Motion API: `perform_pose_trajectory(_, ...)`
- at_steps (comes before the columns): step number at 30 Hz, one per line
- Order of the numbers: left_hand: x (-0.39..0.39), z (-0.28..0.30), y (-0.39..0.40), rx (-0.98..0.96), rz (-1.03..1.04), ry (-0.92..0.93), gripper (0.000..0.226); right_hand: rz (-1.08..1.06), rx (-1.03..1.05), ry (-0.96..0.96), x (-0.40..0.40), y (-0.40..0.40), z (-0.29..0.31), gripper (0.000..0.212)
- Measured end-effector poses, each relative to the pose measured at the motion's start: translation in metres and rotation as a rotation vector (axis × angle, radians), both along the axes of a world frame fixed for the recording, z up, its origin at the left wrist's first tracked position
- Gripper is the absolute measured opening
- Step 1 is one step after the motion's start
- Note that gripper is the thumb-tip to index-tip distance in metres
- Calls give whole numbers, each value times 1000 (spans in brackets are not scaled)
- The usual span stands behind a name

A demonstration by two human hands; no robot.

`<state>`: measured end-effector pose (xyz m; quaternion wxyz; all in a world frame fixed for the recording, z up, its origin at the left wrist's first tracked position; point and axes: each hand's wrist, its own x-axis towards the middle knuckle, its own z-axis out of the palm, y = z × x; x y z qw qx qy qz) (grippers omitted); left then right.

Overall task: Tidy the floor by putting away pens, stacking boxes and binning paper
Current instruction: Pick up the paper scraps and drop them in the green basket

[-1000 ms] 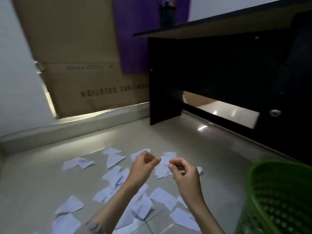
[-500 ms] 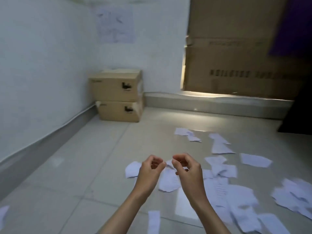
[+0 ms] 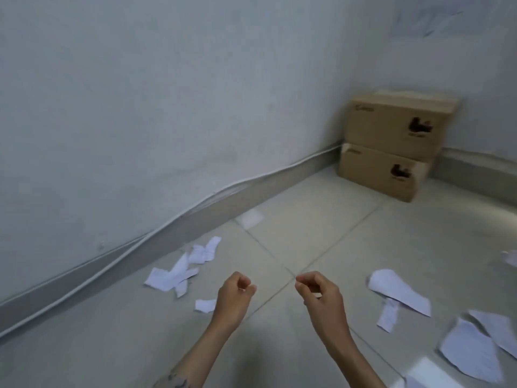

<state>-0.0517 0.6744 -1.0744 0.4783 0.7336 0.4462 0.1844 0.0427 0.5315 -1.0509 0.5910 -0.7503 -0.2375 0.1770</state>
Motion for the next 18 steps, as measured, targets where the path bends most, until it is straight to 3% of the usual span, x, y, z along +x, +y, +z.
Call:
perform_pose_trajectory(3,-37,-25,40,21,124,93,9,112,-73,2,-16,24,-15,8)
perform_pose_trajectory(7,-64,-52,80,210,79,286,11,228,-176,-69,-25,42,-31,9)
perform_pose_trajectory(14,-56,-85,109,587,-462,698,30,318,-296,-160,-23,70,-49,6)
perform_pose_trajectory(18,-42,-87,120,535,-558,750,24,348,-341,-166,-28,90,-56,4)
